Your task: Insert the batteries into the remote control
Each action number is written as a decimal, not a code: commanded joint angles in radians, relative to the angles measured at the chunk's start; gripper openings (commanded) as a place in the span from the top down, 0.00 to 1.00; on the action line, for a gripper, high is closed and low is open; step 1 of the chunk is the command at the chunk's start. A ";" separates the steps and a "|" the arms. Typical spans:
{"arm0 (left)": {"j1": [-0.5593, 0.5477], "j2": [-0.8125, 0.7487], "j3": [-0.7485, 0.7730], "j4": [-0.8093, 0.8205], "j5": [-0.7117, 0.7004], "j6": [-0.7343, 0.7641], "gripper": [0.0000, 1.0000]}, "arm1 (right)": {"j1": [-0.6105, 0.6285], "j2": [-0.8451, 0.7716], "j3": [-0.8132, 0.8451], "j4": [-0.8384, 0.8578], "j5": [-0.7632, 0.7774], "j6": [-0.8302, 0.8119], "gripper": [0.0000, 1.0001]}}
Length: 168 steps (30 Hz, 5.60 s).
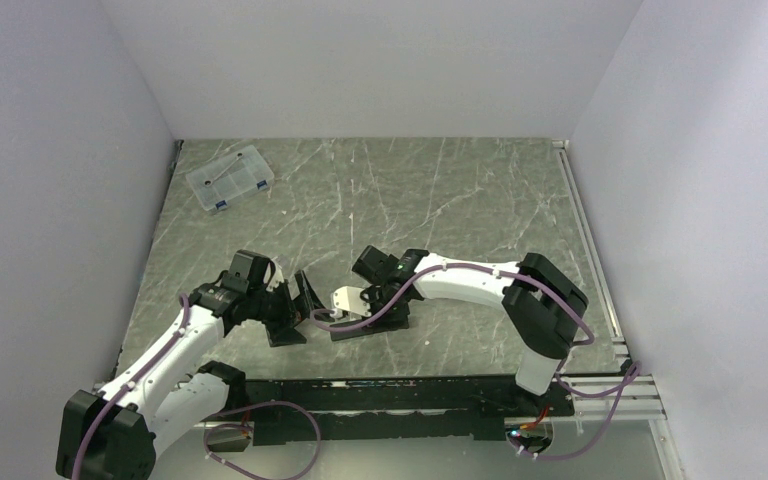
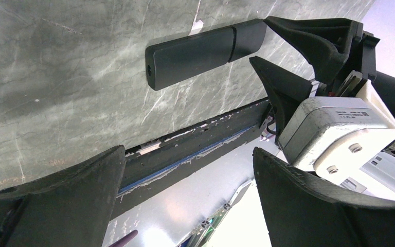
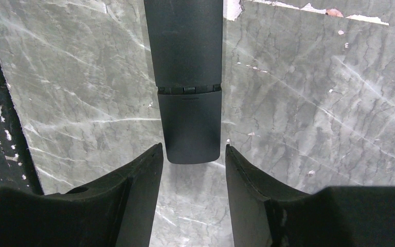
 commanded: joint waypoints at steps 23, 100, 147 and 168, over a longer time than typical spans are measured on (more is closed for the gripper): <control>0.007 0.043 0.009 0.041 0.022 0.043 0.00 | -0.018 -0.196 -0.053 0.135 0.009 0.119 0.46; -0.073 0.442 -0.017 0.327 0.029 0.047 0.49 | -0.262 -0.251 -0.450 0.605 -0.132 1.374 0.72; -0.110 0.520 0.009 0.369 0.041 0.049 0.77 | -0.207 -0.188 -0.391 0.605 -0.165 1.362 0.87; -0.111 0.452 0.075 0.204 -0.061 0.105 0.60 | -0.208 -0.271 -0.347 0.438 0.006 1.262 0.63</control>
